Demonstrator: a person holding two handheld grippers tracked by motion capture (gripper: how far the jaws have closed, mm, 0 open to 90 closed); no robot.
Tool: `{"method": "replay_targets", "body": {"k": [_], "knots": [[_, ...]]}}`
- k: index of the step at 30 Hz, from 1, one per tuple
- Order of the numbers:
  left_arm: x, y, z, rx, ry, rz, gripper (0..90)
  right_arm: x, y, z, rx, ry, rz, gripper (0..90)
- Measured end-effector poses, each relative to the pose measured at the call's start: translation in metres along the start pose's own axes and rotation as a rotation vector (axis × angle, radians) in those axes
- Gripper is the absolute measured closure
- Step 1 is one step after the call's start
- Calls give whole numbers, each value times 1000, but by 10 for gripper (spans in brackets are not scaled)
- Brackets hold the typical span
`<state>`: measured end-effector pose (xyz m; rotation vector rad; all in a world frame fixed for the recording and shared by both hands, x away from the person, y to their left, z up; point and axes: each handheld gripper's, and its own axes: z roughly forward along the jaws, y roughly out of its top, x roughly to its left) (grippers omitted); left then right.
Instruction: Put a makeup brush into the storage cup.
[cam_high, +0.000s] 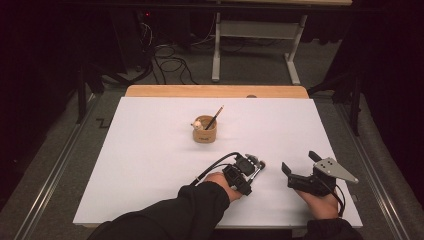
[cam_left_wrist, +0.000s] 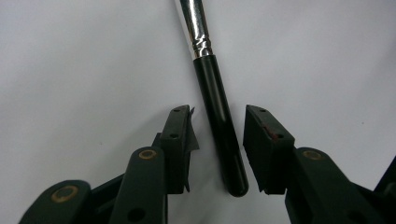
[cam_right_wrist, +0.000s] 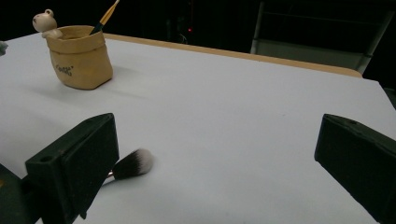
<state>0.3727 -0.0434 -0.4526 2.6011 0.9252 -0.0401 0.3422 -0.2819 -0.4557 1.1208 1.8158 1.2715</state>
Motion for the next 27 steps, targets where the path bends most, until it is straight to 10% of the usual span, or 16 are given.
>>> {"method": "replay_targets", "body": {"k": [27], "knots": [[-2,0,1,3,66,30,791,-1,-1,0,0,6,18,6]]}}
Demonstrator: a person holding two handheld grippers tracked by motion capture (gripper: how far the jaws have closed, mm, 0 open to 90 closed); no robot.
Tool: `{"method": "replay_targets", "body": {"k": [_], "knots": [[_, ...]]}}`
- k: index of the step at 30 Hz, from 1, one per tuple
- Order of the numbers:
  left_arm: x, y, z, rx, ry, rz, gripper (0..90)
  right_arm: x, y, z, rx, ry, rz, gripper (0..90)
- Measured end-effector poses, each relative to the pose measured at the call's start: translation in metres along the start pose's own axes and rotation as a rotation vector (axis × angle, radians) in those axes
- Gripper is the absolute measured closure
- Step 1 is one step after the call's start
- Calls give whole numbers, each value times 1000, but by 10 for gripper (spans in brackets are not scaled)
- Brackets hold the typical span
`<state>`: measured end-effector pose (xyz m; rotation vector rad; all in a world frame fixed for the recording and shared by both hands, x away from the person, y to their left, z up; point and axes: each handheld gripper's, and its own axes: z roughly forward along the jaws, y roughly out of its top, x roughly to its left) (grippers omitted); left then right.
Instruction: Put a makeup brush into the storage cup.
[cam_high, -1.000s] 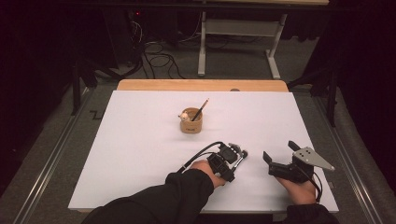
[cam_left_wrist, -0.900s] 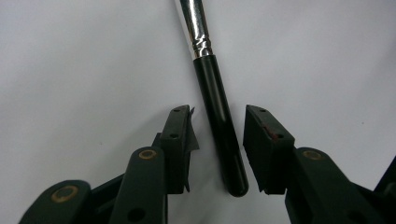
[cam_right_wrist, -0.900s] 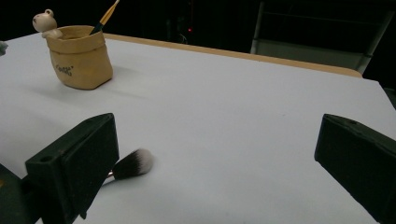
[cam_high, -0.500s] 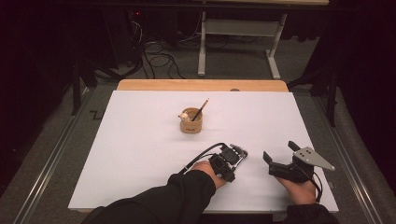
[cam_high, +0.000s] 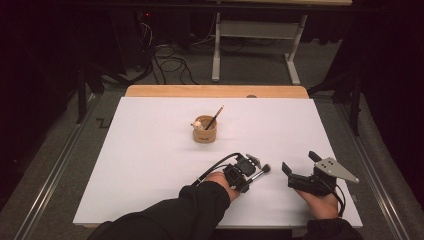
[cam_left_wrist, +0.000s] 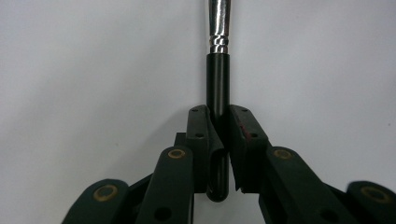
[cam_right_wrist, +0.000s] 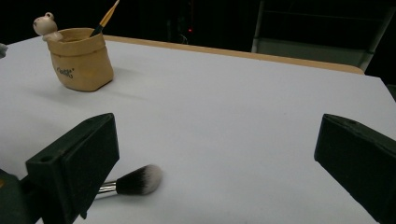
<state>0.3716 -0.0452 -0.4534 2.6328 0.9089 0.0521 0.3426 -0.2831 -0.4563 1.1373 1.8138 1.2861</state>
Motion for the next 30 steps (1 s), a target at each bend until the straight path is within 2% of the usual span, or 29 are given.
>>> {"method": "replay_targets", "body": {"k": [14,20,30], "knots": [[3,-1,-3,-9,0,26,793,0,0,0,0,-2,4,6],[12,-9,-12,-22,-2,22,794,-1,0,0,-1,-2,4,6],[31,-29,-25,-30,-17,5,794,0,-1,0,2,1,2,6]]}}
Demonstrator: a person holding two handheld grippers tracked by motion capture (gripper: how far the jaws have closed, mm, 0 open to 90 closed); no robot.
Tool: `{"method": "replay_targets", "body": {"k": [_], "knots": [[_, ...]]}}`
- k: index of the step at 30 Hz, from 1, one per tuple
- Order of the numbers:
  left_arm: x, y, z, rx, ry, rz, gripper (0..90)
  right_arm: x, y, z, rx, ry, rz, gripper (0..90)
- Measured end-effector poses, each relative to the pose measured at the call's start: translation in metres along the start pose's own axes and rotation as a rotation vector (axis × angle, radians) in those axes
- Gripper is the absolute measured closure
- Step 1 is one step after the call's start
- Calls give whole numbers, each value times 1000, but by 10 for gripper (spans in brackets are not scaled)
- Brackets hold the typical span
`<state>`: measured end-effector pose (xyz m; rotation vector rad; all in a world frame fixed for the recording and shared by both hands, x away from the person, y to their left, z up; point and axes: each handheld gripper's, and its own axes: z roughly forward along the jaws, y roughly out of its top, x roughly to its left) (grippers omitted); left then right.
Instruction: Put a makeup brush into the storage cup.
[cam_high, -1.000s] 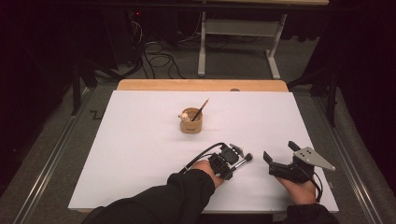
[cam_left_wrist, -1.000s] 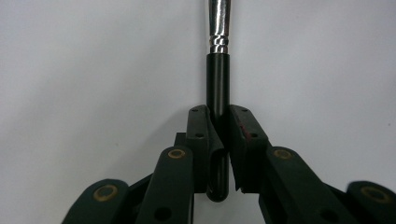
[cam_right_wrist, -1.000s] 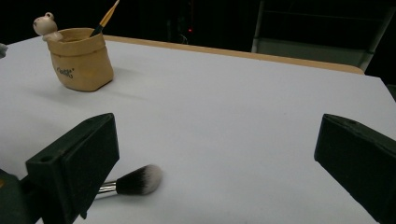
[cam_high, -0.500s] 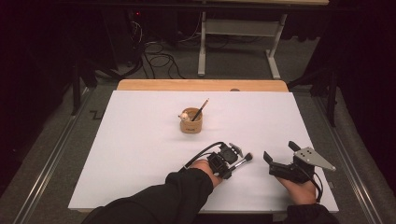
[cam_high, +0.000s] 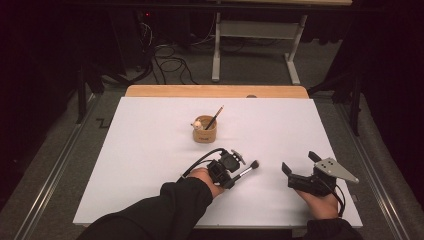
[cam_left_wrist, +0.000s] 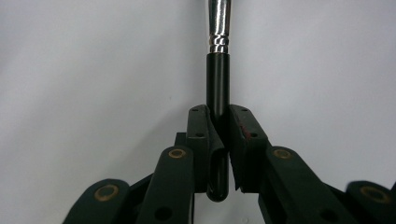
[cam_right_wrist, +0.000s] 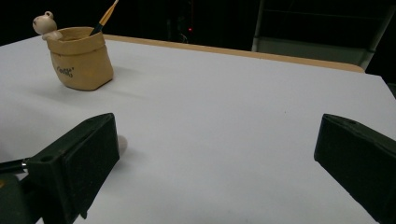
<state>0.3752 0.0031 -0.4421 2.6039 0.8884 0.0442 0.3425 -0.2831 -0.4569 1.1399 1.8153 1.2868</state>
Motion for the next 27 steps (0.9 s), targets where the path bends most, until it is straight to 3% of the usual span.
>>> {"method": "replay_targets", "body": {"k": [27], "knots": [[79,-88,-38,-36,56,-181,794,1,-1,0,4,0,-3,6]]}}
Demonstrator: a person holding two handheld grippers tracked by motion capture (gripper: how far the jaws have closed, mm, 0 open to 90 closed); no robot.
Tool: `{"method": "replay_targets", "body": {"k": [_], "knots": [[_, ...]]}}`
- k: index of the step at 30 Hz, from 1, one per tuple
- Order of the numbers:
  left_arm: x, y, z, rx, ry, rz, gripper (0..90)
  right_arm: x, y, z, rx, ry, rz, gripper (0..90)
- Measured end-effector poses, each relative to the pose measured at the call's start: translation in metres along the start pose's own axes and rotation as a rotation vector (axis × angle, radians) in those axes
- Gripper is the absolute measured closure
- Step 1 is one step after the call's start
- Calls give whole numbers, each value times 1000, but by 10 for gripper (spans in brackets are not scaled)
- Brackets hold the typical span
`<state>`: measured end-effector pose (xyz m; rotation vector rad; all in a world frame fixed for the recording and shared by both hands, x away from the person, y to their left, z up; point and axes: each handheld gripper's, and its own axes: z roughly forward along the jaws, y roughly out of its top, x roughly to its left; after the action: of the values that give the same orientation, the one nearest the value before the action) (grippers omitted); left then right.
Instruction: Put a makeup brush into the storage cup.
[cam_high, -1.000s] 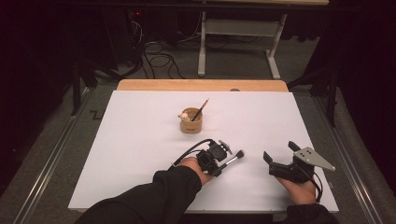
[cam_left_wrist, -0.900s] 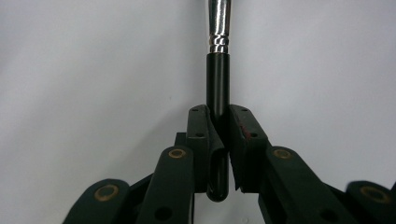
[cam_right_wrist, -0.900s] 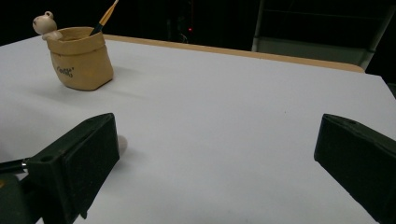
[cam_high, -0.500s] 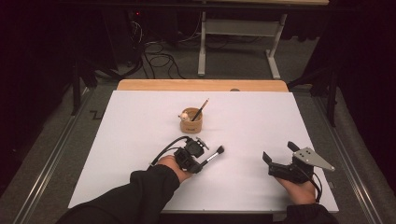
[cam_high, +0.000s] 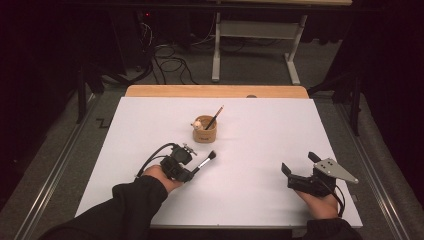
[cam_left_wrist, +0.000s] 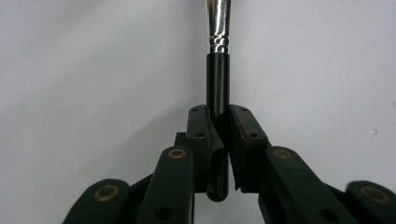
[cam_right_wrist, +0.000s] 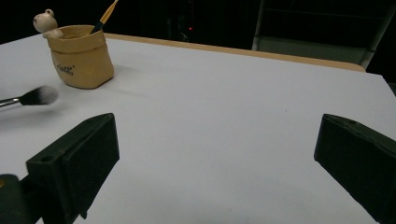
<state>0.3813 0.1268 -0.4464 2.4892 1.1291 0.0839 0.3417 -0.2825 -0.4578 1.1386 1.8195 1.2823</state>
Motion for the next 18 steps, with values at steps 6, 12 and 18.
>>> {"method": "replay_targets", "body": {"k": [6,12,18], "knots": [[20,-18,-7,1,24,-46,794,1,0,1,3,-1,-2,6],[26,-22,-12,-15,22,-60,794,2,0,1,3,-3,-4,6],[25,-22,-12,-35,14,-52,794,1,0,1,3,-4,-6,6]]}}
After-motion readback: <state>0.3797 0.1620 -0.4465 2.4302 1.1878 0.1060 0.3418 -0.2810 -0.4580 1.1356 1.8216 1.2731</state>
